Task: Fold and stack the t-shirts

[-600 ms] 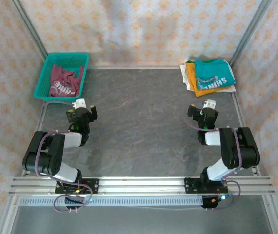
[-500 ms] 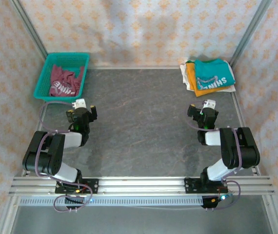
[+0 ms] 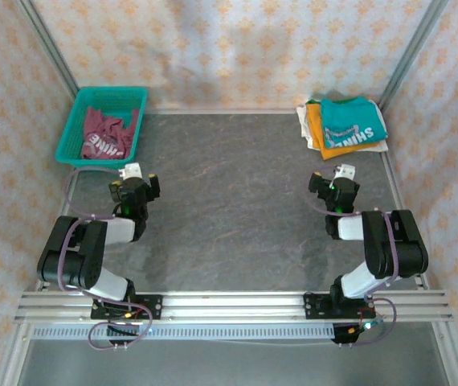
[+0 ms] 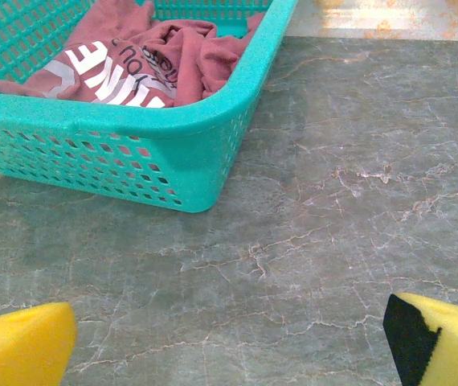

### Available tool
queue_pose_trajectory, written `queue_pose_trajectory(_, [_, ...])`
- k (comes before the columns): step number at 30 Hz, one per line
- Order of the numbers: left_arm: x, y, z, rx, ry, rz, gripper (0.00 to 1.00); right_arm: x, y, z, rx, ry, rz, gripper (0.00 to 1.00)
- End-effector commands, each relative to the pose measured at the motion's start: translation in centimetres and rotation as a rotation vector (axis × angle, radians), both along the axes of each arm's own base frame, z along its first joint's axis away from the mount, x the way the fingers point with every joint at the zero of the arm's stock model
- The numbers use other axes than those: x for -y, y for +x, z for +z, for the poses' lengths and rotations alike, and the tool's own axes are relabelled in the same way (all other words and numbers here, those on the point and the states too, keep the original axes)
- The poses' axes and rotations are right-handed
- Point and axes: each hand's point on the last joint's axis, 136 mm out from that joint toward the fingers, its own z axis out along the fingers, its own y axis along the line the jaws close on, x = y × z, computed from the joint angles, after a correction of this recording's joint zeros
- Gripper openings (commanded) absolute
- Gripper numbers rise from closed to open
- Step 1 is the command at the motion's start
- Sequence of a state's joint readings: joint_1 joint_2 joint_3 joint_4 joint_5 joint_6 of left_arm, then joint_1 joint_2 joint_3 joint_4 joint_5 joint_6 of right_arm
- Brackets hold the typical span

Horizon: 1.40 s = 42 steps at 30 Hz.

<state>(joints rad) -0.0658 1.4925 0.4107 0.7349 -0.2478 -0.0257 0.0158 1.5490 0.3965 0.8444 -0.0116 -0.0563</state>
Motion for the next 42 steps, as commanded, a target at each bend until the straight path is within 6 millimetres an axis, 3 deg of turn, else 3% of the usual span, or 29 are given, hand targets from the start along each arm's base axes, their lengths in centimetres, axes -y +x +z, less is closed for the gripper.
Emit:
queue_pose_trajectory(1, [0.5, 0.6, 0.6, 0.024, -0.005, -0.034, 1.00, 0.0, 0.4, 0.5, 0.017, 0.014, 0.006, 0.99])
queue_pose_trajectory(3, [1.0, 0.8, 0.8, 0.019, 0.002, -0.060, 1.00, -0.1, 0.3, 0.9, 0.034, 0.013, 0.008, 0.99])
queue_pose_trajectory(5, [0.7, -0.2, 3.5, 0.030, 0.059, 0.006, 1.00, 0.3, 0.0, 3.5, 0.026, -0.028, -0.043, 0.99])
queue_pose_trajectory(8, [1.4, -2.9, 11.5, 0.207, -0.044, 0.018, 1.00, 1.0, -1.7, 11.4, 0.179, 0.068, -0.138, 0.99])
queue_pose_trajectory(10, [1.6, -3.7, 17.8, 0.301, -0.099, -0.009, 1.00, -1.6, -1.6, 15.6, 0.262, 0.205, 0.013, 0.99])
queue_pose_trajectory(11, [1.2, -3.4, 19.9, 0.292, -0.100, 0.005, 1.00, -3.0, -1.0, 16.9, 0.251, 0.246, 0.070, 0.95])
queue_pose_trajectory(13, [-1.1, -1.3, 22.4, 0.189, -0.135, 0.073, 1.00, -6.1, 1.0, 18.4, 0.167, 0.298, 0.153, 0.87])
queue_pose_trajectory(15, [-4.0, 1.3, 23.0, 0.067, -0.142, 0.168, 0.98, -9.4, 2.8, 18.5, 0.085, 0.262, 0.226, 0.87])
queue_pose_trajectory(18, [-7.7, 5.6, 22.3, -0.084, -0.117, 0.285, 0.98, -13.0, 5.2, 19.1, 0.058, 0.210, 0.265, 0.87])
queue_pose_trajectory(21, [-10.5, 9.8, 19.7, -0.215, -0.145, 0.326, 0.98, -15.8, 6.4, 19.7, 0.041, 0.234, 0.319, 0.87])
queue_pose_trajectory(24, [-13.3, 14.0, 15.5, -0.350, -0.154, 0.351, 0.98, -17.5, 6.1, 19.6, 0.033, 0.226, 0.359, 0.88])
queue_pose_trajectory(26, [-14.5, 15.7, 13.4, -0.405, -0.171, 0.364, 0.98, -17.4, 5.4, 18.8, 0.014, 0.212, 0.352, 0.88])
queue_pose_trajectory(30, [-15.3, 17.7, 8.9, -0.476, -0.193, 0.368, 1.00, -16.6, 3.8, 17.3, -0.023, 0.190, 0.337, 0.88])
queue_pose_trajectory(33, [-15.8, 18.1, 5.4, -0.507, -0.221, 0.386, 1.00, -15.7, 2.6, 16.8, -0.030, 0.160, 0.322, 0.88])
queue_pose_trajectory(38, [-16.5, 18.6, 1.5, -0.528, -0.273, 0.393, 1.00, -14.5, 1.6, 17.4, -0.001, 0.134, 0.288, 0.89])
queue_pose_trajectory(42, [-17.0, 18.9, -1.0, -0.548, -0.298, 0.390, 0.94, -14.8, 1.3, 18.4, 0.048, 0.162, 0.307, 0.89])
